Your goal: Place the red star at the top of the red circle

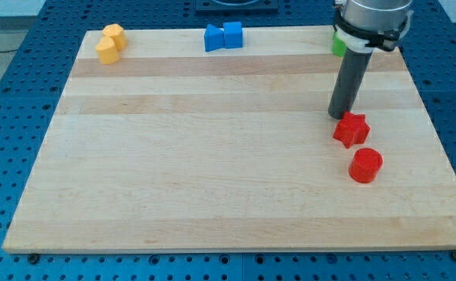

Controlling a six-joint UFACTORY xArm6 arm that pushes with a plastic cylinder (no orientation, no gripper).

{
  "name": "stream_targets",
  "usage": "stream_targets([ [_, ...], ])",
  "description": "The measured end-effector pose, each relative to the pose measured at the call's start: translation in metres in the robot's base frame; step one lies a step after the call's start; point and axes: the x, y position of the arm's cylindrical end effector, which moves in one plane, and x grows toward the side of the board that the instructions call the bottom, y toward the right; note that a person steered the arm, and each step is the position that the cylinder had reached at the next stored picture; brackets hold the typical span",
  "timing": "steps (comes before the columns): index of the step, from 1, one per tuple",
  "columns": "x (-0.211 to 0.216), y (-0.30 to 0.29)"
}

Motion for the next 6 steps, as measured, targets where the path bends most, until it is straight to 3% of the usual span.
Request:
stream_targets([
  [1, 0.001, -0.03],
  [3, 0.035, -0.024],
  [5, 0.039, -0.009],
  [6, 0.031, -0.037],
])
